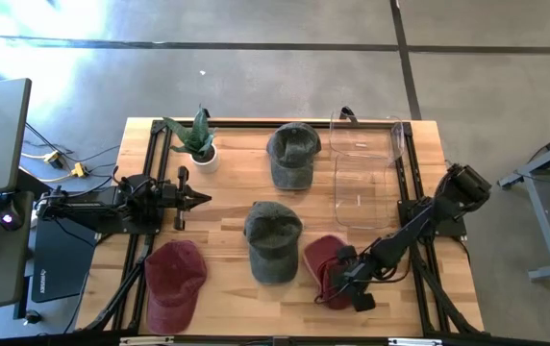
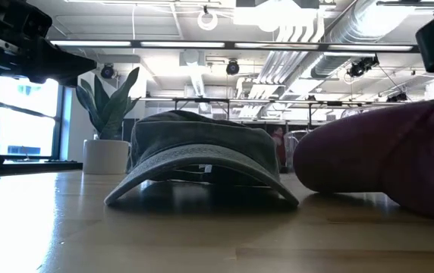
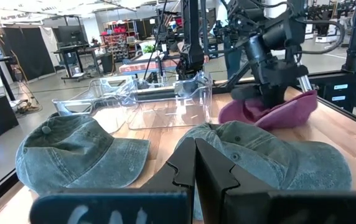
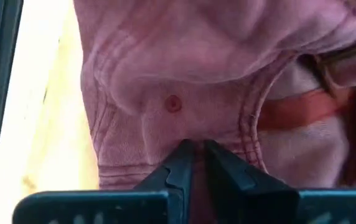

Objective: Pick & Place hat
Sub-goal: Put the right red cap into the top transparent bin

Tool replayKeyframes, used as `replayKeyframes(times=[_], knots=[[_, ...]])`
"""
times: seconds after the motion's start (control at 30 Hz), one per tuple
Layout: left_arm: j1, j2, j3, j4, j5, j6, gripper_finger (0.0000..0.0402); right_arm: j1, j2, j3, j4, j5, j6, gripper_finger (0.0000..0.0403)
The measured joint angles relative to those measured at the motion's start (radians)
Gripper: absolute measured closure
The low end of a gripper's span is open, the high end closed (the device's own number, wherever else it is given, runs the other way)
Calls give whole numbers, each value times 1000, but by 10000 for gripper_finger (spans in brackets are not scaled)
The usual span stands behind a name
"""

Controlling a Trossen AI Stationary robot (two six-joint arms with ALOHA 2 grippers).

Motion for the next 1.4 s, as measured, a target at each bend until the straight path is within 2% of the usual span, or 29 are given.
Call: replayKeyframes(times=[0.2, 0.27, 0.37, 0.47, 0.57, 0.63, 0.8, 0.9, 1.03, 1.13, 1.23, 1.4], knots=[[0, 0, 0, 0, 0, 0, 401, -2, -77, 117, -105, 66, -103, 372], [0, 0, 0, 0, 0, 0, 401, 6, -100, 150, -158, 51, -134, 365], [0, 0, 0, 0, 0, 0, 401, 27, -133, 193, -212, -7, -182, 336], [0, 0, 0, 0, 0, 0, 401, 71, -132, 190, -232, -2, -237, 293], [0, 0, 0, 0, 0, 0, 401, 152, -101, 159, -207, 58, -295, 254], [0, 0, 0, 0, 0, 0, 401, 204, -79, 154, -193, 134, -306, 234], [0, 0, 0, 0, 0, 0, 401, 282, -20, 154, -171, 292, -279, 216], [0, 0, 0, 0, 0, 0, 401, 308, 38, 155, -157, 316, -311, 215], [0, 0, 0, 0, 0, 0, 401, 312, 122, 157, -145, 296, -353, 215], [0, 0, 0, 0, 0, 0, 401, 313, 159, 160, -147, 360, -346, 225], [0, 0, 0, 0, 0, 0, 401, 303, 163, 160, -173, 387, -328, 256], [0, 0, 0, 0, 0, 0, 401, 257, 146, 159, -183, 356, -328, 341]])
